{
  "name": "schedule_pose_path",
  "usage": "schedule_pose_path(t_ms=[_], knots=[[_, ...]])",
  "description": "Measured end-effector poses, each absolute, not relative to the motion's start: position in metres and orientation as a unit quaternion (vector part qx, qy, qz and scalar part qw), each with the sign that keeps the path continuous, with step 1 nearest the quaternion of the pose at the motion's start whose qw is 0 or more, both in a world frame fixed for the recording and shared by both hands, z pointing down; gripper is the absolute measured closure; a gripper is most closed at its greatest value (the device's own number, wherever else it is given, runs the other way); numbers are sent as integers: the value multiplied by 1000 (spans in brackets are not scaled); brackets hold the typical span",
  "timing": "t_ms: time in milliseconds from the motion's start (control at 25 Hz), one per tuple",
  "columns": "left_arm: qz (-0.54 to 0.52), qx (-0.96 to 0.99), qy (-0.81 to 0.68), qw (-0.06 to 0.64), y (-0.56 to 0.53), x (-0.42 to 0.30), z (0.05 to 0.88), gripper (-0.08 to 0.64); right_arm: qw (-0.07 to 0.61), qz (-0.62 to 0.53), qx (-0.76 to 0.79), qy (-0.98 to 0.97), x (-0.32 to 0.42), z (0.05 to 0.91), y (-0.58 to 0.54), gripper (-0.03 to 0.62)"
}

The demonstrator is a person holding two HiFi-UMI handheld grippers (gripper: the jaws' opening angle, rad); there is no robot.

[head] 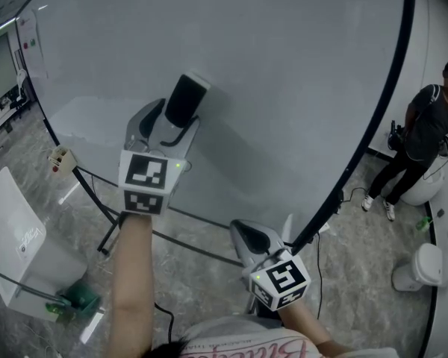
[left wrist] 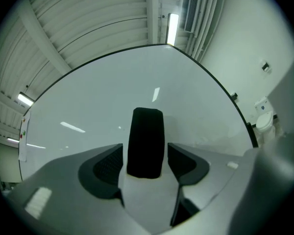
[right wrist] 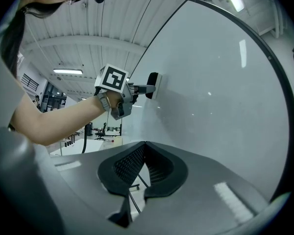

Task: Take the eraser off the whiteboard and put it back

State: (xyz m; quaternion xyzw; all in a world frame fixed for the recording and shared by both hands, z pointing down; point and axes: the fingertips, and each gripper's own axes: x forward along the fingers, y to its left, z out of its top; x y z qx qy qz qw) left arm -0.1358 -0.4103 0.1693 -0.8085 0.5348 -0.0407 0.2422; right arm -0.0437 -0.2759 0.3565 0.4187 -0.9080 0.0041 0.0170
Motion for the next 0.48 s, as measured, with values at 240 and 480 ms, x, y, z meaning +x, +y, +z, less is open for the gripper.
schedule_pose_path(t_ms=[240,480], knots=[[-12,-807,547,224,-387,-147,184,350,21,-1,409,-912,-50,356,-274,592],[21,-813,552,184,-365,-157,207,497,22,-7,409,-912,-52,354,-274,592]])
